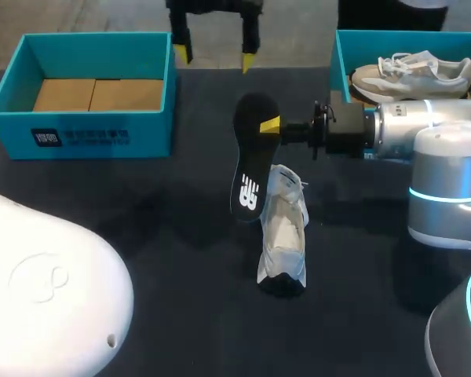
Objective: Take the shoe out of the shoebox, open the shoe tongue, remove and reinsert the insole, then place the shoe into the shoebox
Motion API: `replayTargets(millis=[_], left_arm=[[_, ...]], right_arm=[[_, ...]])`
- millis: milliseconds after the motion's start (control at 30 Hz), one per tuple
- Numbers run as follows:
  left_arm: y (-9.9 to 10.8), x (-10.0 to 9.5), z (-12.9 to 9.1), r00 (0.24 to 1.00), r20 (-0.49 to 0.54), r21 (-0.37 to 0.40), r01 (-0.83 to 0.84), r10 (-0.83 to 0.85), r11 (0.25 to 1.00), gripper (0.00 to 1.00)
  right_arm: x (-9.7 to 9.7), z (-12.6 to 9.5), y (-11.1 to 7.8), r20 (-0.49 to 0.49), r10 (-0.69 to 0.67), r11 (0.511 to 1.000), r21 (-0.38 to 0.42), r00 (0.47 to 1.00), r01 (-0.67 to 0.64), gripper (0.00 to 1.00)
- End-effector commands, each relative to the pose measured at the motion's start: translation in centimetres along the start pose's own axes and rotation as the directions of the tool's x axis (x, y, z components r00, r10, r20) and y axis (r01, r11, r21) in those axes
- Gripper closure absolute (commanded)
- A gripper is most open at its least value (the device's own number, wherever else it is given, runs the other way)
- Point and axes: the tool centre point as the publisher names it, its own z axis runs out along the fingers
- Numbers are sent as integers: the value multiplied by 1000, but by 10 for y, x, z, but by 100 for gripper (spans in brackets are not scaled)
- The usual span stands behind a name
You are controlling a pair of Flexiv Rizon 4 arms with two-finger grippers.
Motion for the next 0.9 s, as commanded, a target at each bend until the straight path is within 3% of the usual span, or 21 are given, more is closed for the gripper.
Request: replayTargets(millis=[33,200,567,767,900], left_arm=[[-8,-9,6,1000,21,-171,12,-8,985,0],[0,-18,11,999,46,-217,24,-14,976,0],[11,-31,12,996,84,-190,17,-1,982,0],[8,-27,-5,972,236,-238,76,-18,968,0],[-6,-14,-9,917,400,-330,143,2,933,0]], right_arm=[[0,2,0,3,1,1000,-1,1000,-1,100],[0,2,0,3,1,1000,-1,1000,-1,100],[0,2,0,3,1,1000,-1,1000,-1,100],[0,2,0,3,1,1000,-1,1000,-1,100],[0,2,0,3,1,1000,-1,1000,-1,100]])
